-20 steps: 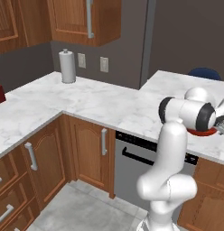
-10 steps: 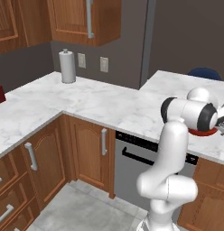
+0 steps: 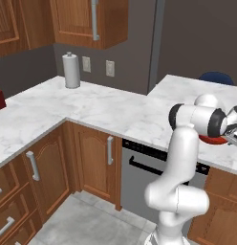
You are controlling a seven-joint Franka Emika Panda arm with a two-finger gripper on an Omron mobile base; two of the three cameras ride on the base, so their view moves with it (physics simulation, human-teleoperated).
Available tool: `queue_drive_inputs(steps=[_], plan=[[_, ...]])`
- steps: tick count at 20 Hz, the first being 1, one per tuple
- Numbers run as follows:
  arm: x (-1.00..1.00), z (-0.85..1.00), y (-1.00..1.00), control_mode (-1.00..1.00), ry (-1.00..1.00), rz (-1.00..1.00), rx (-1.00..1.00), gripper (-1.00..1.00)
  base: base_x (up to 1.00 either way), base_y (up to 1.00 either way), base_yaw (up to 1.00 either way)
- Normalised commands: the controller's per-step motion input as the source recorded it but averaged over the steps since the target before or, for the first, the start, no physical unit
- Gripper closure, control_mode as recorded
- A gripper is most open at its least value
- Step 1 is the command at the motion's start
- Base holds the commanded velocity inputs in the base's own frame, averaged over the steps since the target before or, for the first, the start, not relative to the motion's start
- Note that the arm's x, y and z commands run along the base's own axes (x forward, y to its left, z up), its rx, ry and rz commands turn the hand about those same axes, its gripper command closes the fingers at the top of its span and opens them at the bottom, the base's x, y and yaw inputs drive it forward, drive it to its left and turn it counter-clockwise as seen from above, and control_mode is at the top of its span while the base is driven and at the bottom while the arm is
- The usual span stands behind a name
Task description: Clear the mugs and bowl far away from the sink.
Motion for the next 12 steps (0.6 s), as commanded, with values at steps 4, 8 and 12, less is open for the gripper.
queue_drive_inputs(steps=[4, 8, 12], plan=[[-0.01, -0.29, 0.0, -1.0, 0.03, 0.0, 0.0, 1.0, 0.0, 0.0, 0.0], [0.0, 0.0, 0.0, -1.0, -0.01, 0.0, 0.0, 1.0, 0.0, 0.0, 0.0], [0.0, 0.48, 0.0, -1.0, -0.09, -0.06, 0.04, 1.0, 0.0, 0.0, 0.0]])
